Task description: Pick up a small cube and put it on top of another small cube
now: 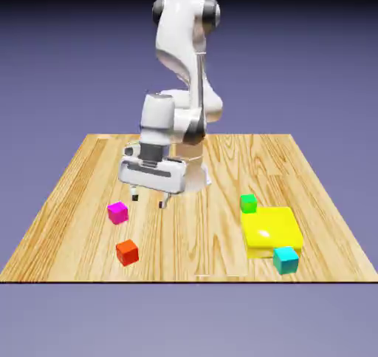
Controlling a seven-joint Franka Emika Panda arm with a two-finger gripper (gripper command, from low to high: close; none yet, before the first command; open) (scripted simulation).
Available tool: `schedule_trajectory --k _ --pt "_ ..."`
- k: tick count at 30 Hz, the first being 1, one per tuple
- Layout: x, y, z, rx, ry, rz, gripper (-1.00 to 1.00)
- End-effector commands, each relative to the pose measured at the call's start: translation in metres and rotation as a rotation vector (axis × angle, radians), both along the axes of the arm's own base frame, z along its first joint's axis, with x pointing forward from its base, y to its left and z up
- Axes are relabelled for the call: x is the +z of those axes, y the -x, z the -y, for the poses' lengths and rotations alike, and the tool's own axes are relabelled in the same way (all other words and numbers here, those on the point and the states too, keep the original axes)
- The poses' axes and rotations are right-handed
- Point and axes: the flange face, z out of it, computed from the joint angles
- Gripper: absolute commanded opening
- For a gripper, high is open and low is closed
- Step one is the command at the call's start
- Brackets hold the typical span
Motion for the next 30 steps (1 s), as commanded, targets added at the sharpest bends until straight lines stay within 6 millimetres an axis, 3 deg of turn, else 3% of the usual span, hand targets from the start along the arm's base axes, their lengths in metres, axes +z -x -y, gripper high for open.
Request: schedule_trajectory --k 1,7,8,14,15,16,21,22,23,27,30 --pt "-0.013 0.0 0.009 -0.046 -0.015 -0.027 0.0" --pt "-0.09 0.008 0.056 -0.313 -0.103 -0.178 0.0" --pt "-0.09 0.008 0.056 -0.313 -0.103 -0.178 0.0" --pt "-0.16 0.006 0.059 -0.313 -0.103 -0.178 0.0" --pt "-0.16 0.006 0.059 -0.313 -0.103 -0.178 -1.0" --pt "-0.16 0.006 0.059 -0.313 -0.103 -0.178 -1.0" --pt "-0.097 0.007 0.057 -0.314 -0.104 -0.178 -1.0" --pt "-0.089 0.002 0.045 -0.283 -0.1 -0.181 -1.0" --pt "-0.087 -0.015 0.014 -0.196 -0.093 -0.189 -1.0" --pt "-0.075 -0.057 -0.123 0.149 -0.061 -0.211 -1.0" --pt "-0.062 -0.063 -0.233 0.403 -0.035 -0.218 -1.0"
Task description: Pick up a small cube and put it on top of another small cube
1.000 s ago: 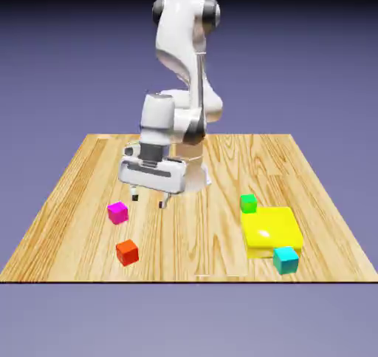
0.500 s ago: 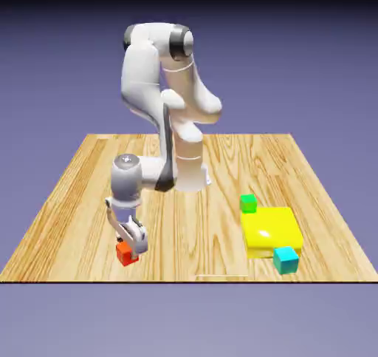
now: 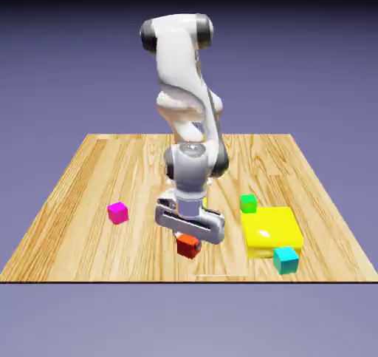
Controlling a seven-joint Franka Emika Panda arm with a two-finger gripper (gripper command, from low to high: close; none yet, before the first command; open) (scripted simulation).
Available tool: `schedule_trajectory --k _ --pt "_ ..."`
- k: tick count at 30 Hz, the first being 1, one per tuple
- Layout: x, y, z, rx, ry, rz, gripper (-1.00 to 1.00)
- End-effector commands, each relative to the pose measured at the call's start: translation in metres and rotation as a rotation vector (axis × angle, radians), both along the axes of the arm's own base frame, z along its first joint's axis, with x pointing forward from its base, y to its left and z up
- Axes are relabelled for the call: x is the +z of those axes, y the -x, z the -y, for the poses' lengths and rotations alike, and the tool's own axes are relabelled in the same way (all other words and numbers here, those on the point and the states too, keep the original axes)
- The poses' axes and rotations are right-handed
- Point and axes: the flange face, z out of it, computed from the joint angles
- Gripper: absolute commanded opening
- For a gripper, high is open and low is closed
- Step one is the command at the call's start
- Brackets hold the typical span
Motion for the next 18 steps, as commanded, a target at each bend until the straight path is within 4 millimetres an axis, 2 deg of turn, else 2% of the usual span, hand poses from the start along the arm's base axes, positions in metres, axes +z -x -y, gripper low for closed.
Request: schedule_trajectory --k 1,4,5,6,10,11,12,13,17,18 --pt "0.005 0.003 -0.037 0.084 0.0 0.001 -1.0" --pt "0.023 0.028 -0.145 0.332 -0.002 0.01 -1.0" --pt "0.028 0.038 -0.172 0.393 -0.004 0.013 -1.0" --pt "0.028 0.038 -0.172 0.393 -0.004 0.013 -1.0" --pt "-0.035 0.034 -0.172 0.392 -0.004 0.014 -1.0" --pt "-0.042 0.034 -0.172 0.393 -0.003 0.014 -1.0" --pt "-0.042 0.034 -0.172 0.393 -0.003 0.014 1.0" --pt "-0.042 0.034 -0.172 0.393 -0.003 0.014 1.0" --pt "0.021 0.037 -0.172 0.392 -0.004 0.014 1.0" --pt "0.028 0.038 -0.172 0.393 -0.004 0.013 1.0"
